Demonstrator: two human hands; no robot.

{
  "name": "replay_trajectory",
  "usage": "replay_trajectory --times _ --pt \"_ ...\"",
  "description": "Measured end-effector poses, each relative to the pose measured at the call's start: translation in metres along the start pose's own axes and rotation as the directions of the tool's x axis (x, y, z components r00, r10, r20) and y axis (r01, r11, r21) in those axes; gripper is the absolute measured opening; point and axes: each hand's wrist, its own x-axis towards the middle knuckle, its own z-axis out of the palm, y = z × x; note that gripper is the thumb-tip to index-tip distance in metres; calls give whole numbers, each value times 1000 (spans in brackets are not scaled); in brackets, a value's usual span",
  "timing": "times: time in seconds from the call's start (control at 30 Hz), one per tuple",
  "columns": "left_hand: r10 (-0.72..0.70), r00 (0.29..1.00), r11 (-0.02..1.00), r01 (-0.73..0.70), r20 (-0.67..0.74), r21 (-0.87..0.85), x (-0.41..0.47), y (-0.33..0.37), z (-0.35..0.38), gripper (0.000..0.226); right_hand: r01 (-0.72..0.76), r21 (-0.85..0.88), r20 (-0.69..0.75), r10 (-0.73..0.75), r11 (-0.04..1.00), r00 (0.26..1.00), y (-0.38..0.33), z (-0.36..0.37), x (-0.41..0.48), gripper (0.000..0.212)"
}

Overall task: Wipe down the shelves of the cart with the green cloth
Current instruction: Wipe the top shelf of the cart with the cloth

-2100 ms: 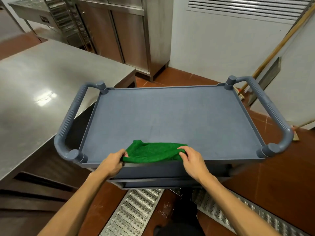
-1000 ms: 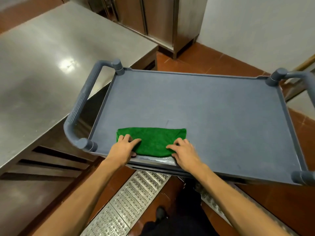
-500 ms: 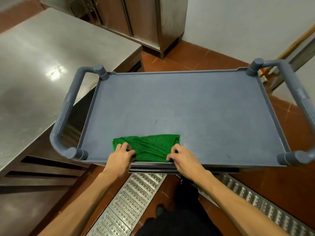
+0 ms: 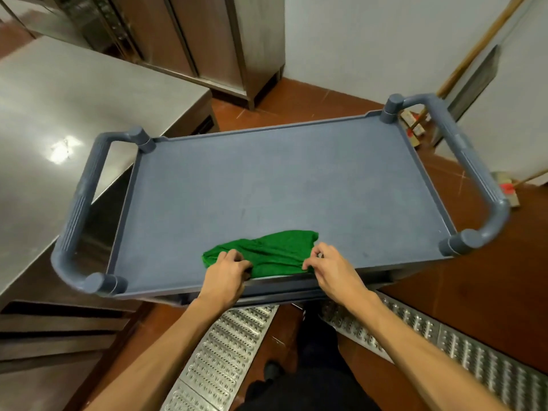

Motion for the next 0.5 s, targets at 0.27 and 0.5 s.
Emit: replay_trajectory --times 0.27,0.5 --pt "145 983 989 -148 114 20 38 68 12 29 -176 -17 -124 173 984 977 51 -26 -32 27" --pt "266 959 964 -264 94 -31 71 127 27 27 -325 -20 -209 314 945 926 95 -56 -56 27"
